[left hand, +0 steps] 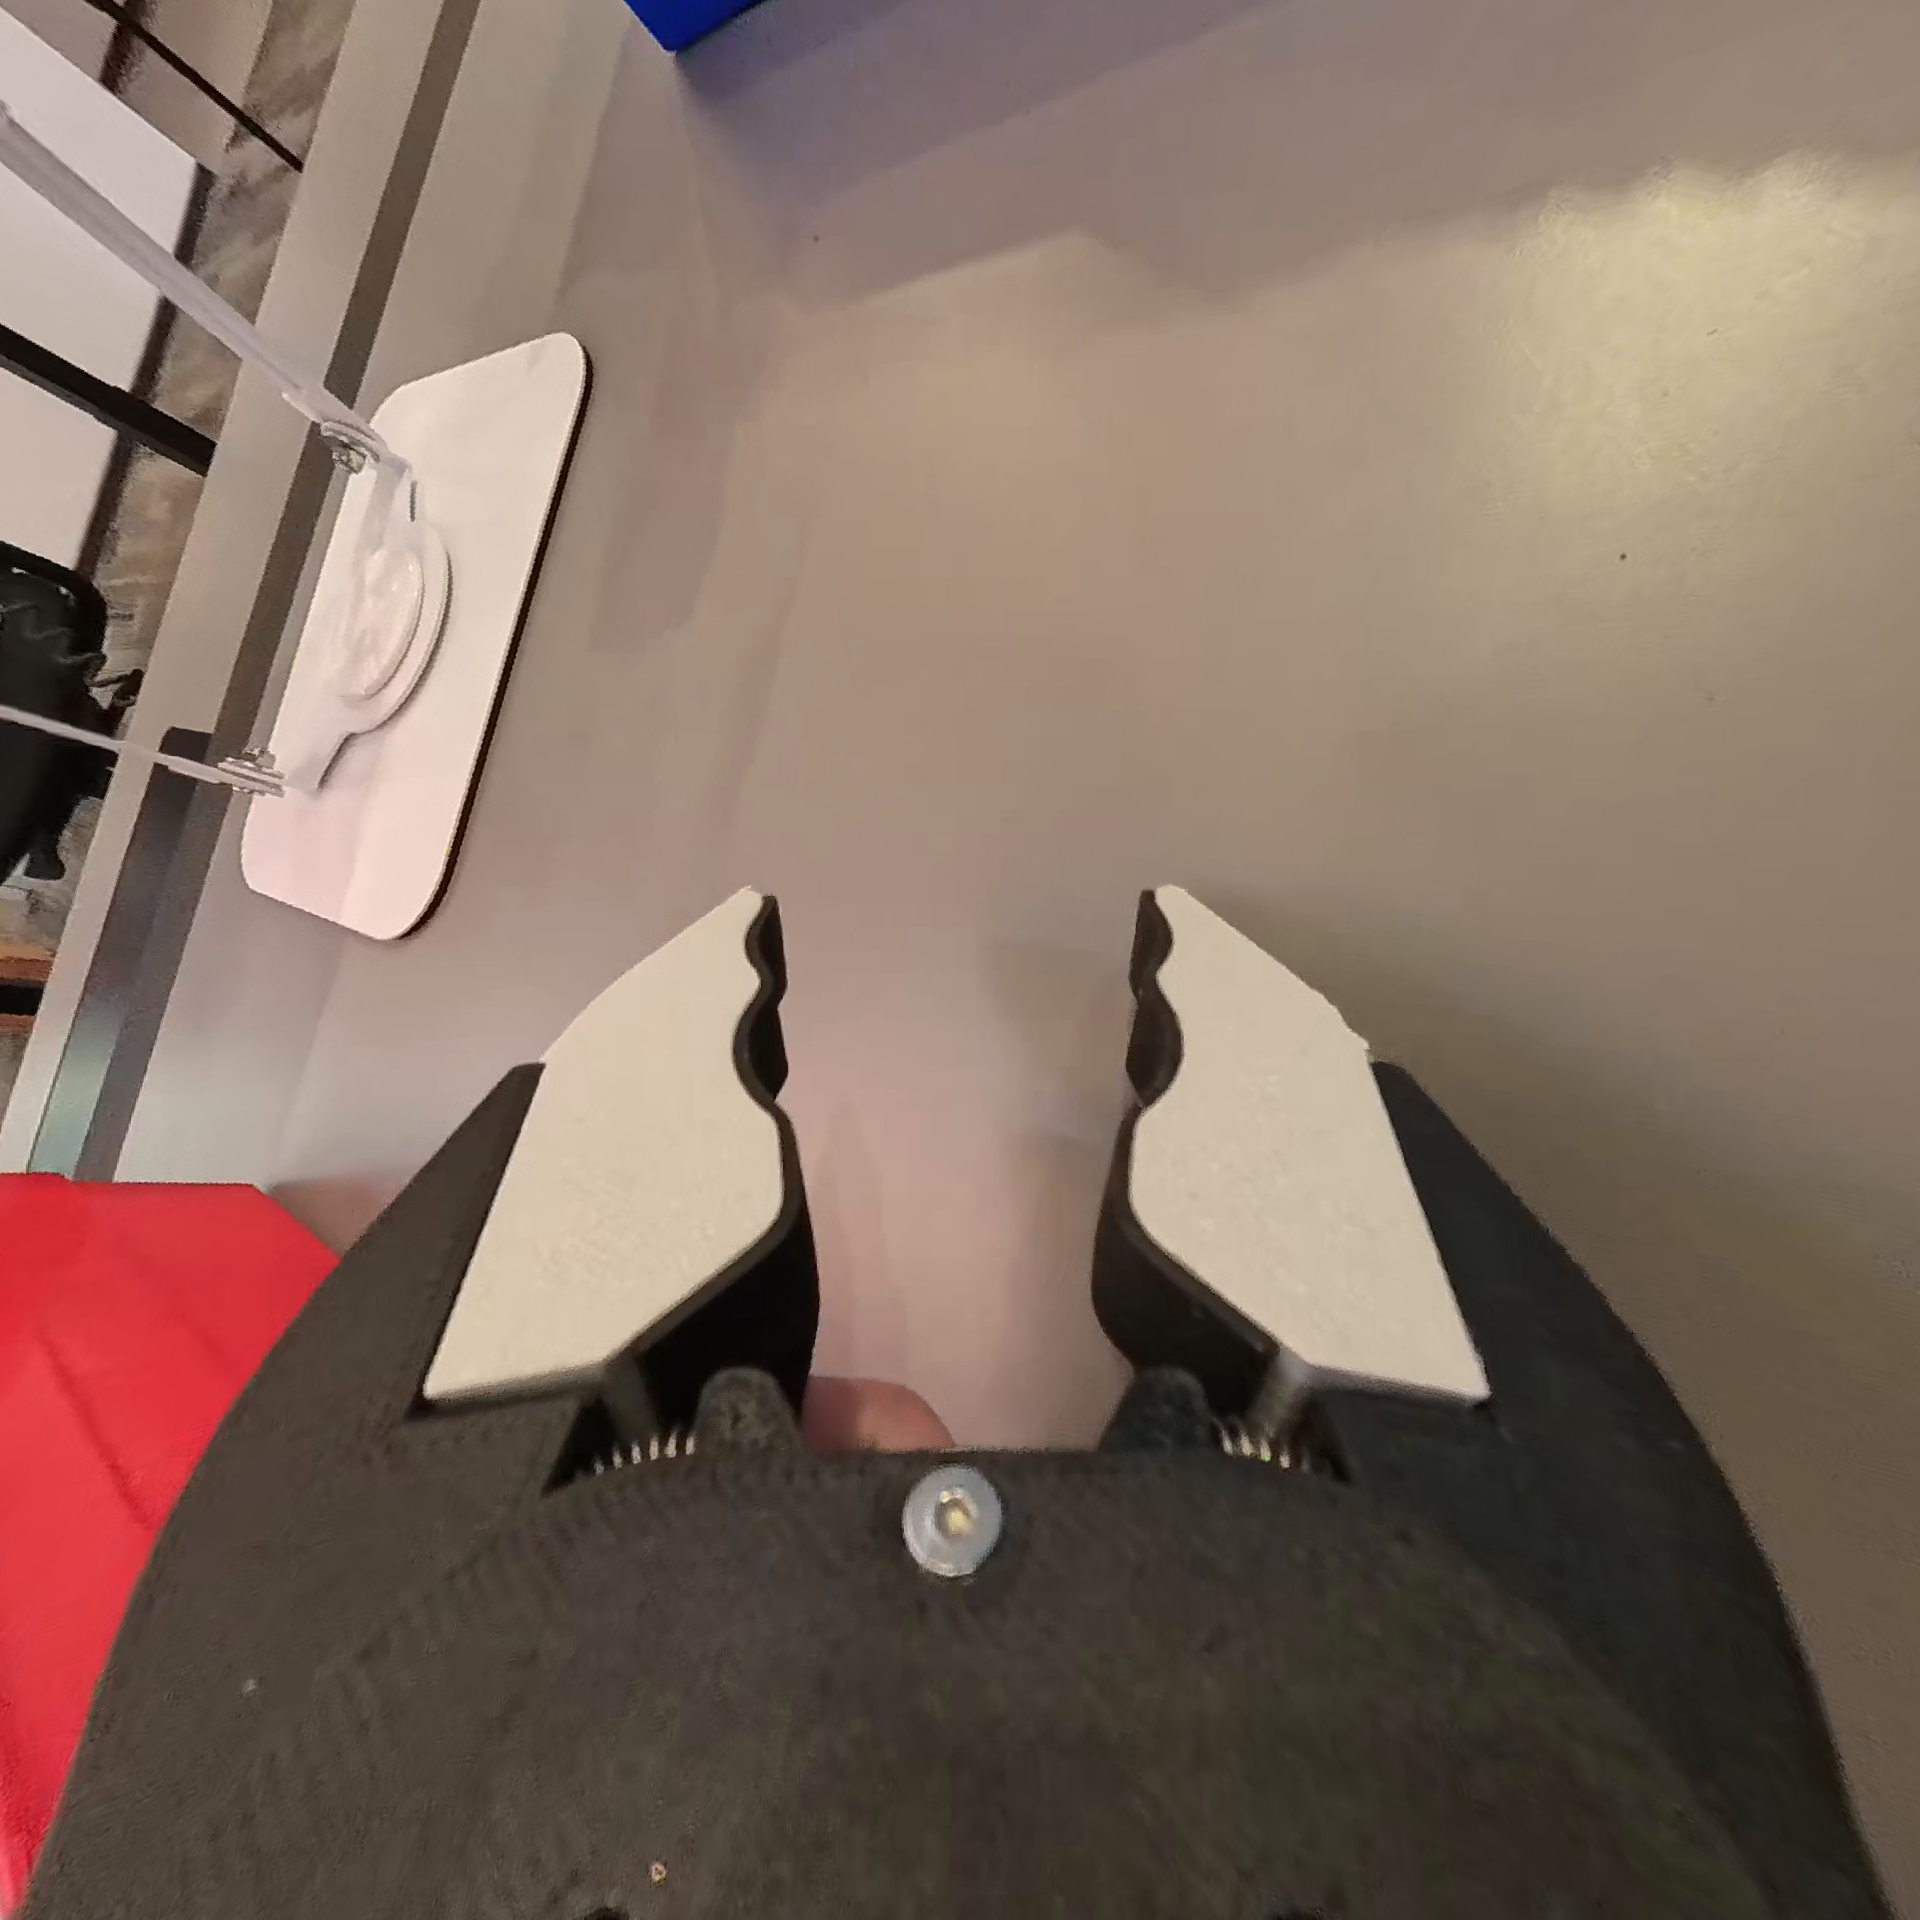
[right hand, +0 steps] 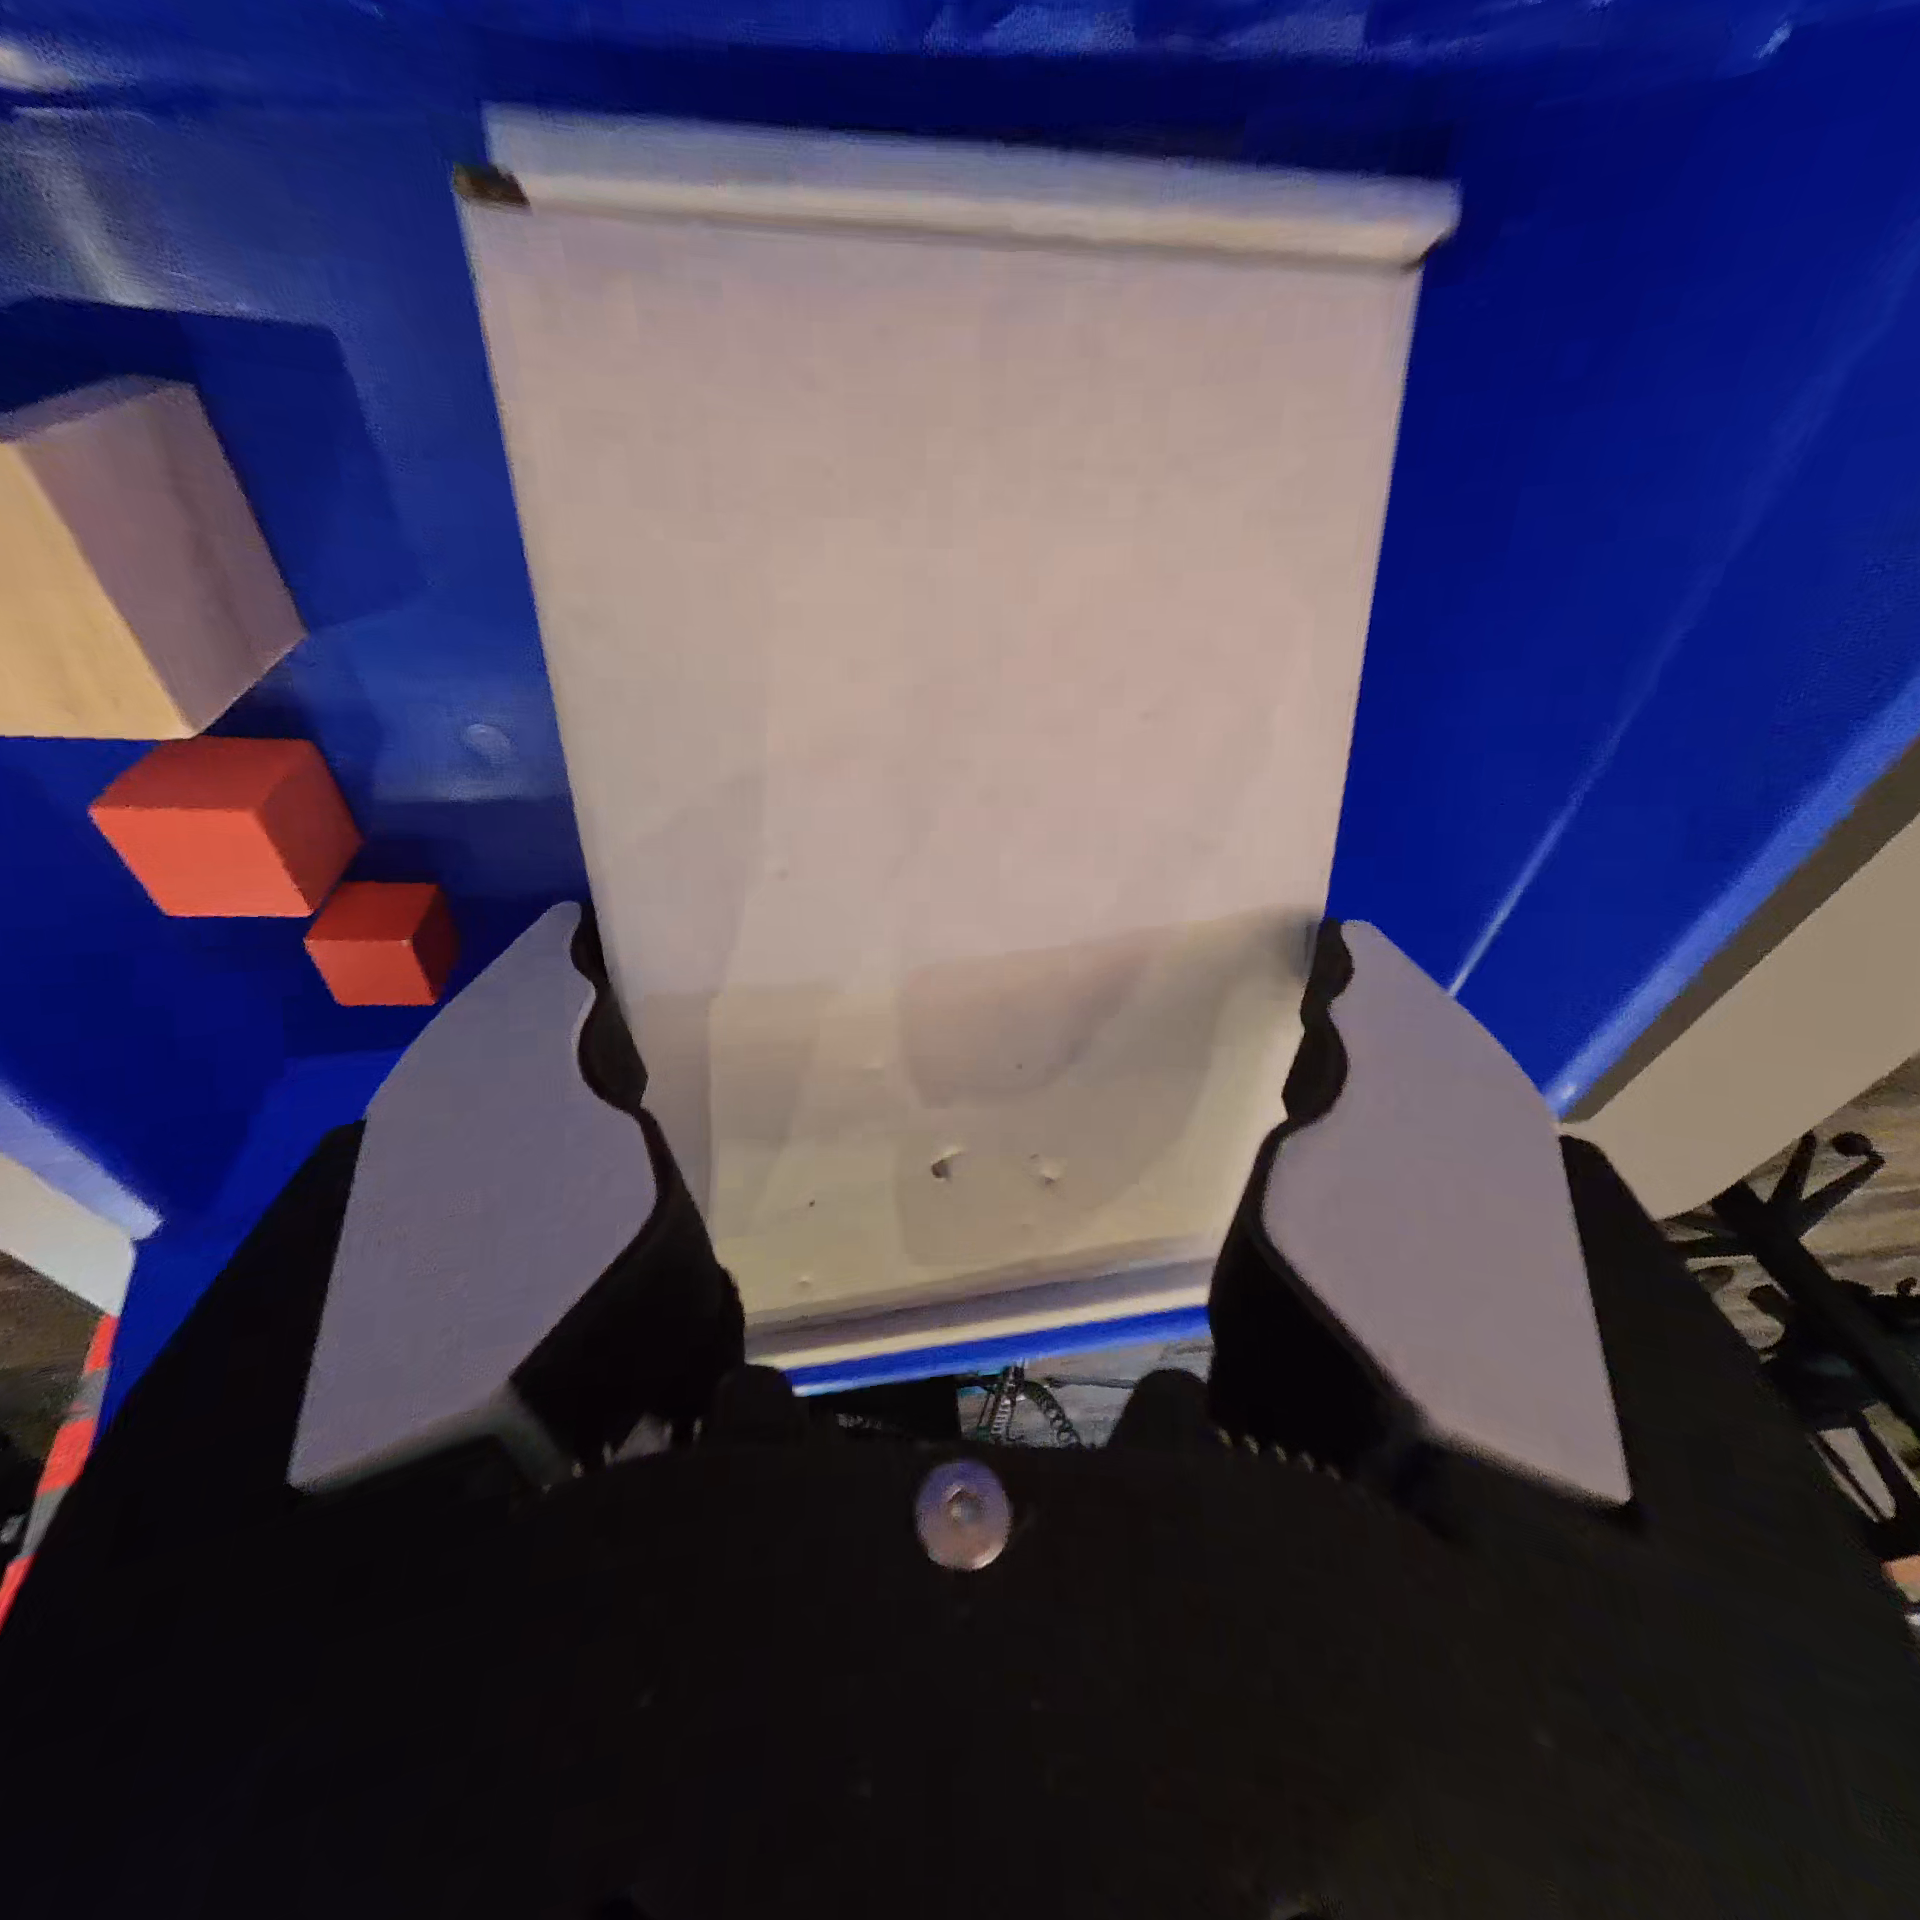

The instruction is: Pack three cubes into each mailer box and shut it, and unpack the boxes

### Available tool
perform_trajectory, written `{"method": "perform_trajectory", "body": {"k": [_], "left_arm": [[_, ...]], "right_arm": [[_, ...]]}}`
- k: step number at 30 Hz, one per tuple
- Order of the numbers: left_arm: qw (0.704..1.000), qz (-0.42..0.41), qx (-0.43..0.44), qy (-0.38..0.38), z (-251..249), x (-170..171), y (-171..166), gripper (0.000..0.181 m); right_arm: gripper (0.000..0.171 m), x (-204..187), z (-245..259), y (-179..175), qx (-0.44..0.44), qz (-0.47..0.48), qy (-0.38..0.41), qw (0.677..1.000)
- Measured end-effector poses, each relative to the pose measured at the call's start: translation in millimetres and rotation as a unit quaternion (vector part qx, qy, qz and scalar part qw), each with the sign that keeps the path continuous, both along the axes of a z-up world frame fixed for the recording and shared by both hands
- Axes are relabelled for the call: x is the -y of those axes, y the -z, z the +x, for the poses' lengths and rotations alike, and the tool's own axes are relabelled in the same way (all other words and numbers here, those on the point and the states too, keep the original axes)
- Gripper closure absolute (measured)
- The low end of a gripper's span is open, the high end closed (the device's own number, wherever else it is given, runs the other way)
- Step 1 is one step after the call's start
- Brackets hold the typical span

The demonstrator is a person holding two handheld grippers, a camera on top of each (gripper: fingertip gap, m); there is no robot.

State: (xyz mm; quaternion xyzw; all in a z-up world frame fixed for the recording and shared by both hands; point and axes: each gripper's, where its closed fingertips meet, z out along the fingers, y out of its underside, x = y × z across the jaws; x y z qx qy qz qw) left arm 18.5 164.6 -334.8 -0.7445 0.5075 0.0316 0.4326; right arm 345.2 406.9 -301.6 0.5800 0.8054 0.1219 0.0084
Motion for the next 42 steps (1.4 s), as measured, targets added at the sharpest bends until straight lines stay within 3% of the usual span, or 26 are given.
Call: {"method": "perform_trajectory", "body": {"k": [1,7,18,21,26,31,36,39,42], "left_arm": [[1.0,0.0,-0.001,0.002,1,1,0,0.117],[1.0,-0.001,-0.003,0.007,1,2,1,0.117],[1.0,0.003,-0.006,0.014,5,4,-2,0.116],[1.0,0.004,0.001,0.012,5,4,-5,0.116],[1.0,0.018,0.01,0.011,7,3,-18,0.114],[0.997,0.067,0.026,0.001,-3,-1,-65,0.107],[0.987,0.139,-0.027,-0.077,-87,-23,-131,0.103],[0.98,0.097,-0.078,-0.154,-170,-40,-149,0.099],[0.971,0.037,-0.151,-0.182,-241,-61,-142,0.093]], "right_arm": [[0.049,1,0,5,0.003,-0.006,0.0,1.0],[0.049,-9,11,25,0.054,0.02,-0.005,0.998],[0.049,-14,19,23,0.104,0.045,-0.02,0.993],[0.036,-14,19,18,0.097,0.052,-0.002,0.994],[0.039,-12,21,-15,0.08,0.08,0.027,0.993],[0.056,-5,4,-76,0.002,0.153,0.06,0.986],[0.068,31,-18,-120,-0.074,0.214,0.045,0.973],[0.077,66,-34,-131,-0.122,0.226,0.046,0.965],[0.082,107,-59,-130,-0.185,0.21,0.042,0.959]]}}
